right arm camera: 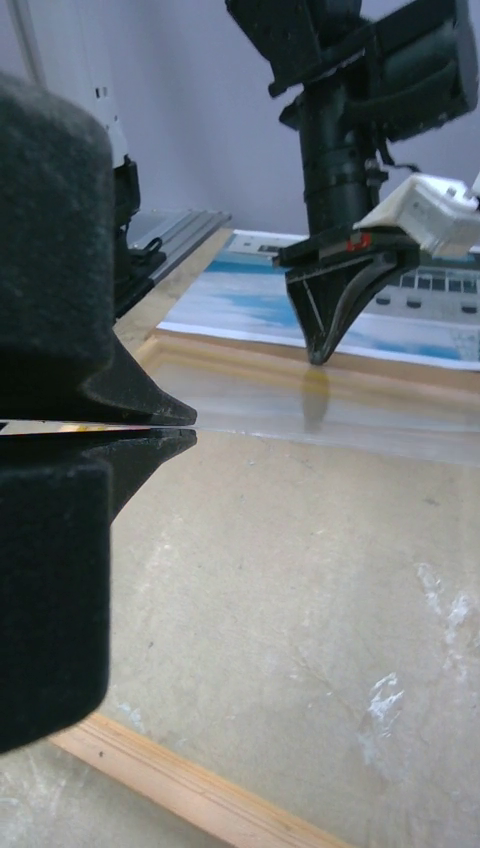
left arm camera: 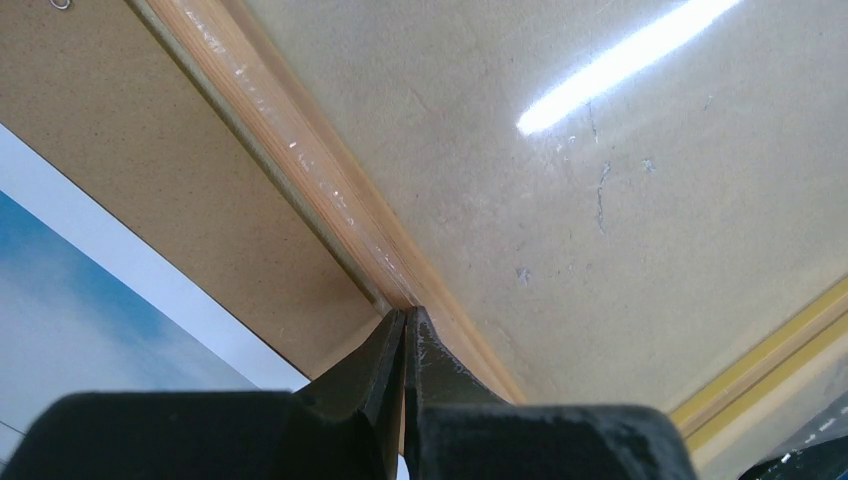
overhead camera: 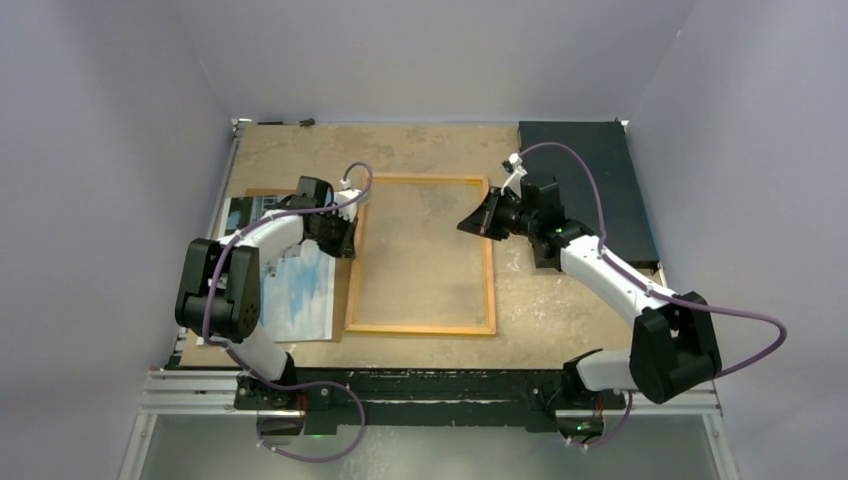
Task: Put the photo into the frame
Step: Place the photo frame item in the photo frame.
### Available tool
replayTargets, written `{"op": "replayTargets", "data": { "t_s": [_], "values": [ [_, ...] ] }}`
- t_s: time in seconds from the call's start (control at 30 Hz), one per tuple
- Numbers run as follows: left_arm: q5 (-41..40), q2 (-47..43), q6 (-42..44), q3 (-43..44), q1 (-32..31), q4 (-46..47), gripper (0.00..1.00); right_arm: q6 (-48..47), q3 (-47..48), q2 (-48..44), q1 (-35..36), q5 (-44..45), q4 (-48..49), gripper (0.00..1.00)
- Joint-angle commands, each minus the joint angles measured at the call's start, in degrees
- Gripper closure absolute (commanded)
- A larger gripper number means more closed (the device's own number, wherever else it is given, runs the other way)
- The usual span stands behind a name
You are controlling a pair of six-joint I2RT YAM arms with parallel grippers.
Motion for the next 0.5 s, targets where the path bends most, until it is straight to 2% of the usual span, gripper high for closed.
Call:
{"op": "replayTargets", "data": {
  "t_s": [0.0, 0.47],
  "values": [
    [-1.40, 0.61, 1.04, -0.42, 0.08, -2.50, 1.00, -2.21, 0.19, 0.53, 0.89, 2.51, -3.82, 1.00],
    [-1.56, 0.89, 0.84, 0.24, 0.08, -2.96, 1.00, -2.80, -1.62, -0.02, 0.79, 8.96, -6.68, 1.00]
  ]
}}
